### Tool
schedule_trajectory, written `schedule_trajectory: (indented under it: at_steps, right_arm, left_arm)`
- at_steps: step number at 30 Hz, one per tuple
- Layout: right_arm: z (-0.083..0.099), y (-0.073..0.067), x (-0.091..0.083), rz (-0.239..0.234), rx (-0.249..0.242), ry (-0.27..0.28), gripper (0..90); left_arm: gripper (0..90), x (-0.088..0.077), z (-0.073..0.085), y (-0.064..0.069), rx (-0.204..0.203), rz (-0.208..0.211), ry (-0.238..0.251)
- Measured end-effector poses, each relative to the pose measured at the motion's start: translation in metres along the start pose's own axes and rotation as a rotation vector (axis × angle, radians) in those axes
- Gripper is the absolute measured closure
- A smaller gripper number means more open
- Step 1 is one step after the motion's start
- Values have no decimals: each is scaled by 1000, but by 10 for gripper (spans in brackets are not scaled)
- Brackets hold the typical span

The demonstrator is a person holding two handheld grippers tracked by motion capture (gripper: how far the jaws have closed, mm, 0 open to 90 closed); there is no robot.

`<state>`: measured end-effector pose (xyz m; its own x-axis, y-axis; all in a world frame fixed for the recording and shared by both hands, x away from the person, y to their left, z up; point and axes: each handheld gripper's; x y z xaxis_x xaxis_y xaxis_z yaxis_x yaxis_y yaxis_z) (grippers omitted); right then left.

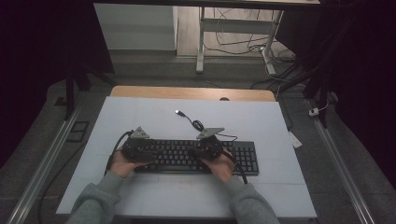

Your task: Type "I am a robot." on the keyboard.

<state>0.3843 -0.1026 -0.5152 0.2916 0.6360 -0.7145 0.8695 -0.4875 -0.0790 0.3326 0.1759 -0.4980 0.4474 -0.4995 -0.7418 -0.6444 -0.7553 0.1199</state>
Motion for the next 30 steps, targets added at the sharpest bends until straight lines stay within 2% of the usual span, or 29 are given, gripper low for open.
schedule_trajectory:
  at_steps: [9,13,16,27,30]
  right_arm:
    - [2,0,3,6,11,-25,900]
    - [1,-1,2,15,2,-18,900]
    - [0,-1,-1,23,-8,-2,900]
    - [3,4,-18,25,15,56,898]
    - [5,5,-22,27,15,57,808]
  left_arm:
    - [372,0,0,0,0,-1,-1]
    - [372,0,0,0,1,-3,1]
    - [372,-1,0,0,1,-3,3]
    - [371,-2,1,-1,-2,-8,7]
    - [371,-3,1,-1,-2,-8,8]
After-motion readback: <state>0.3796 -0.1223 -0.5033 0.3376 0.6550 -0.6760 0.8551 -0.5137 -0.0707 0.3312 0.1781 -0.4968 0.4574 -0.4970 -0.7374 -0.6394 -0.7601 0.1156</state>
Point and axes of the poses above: each handheld gripper's, and its own axes: x roughly forward along the jaws, z roughly out of its underside, y roughly to its right, and after that the axes turned 5 degrees about -y, right-handed
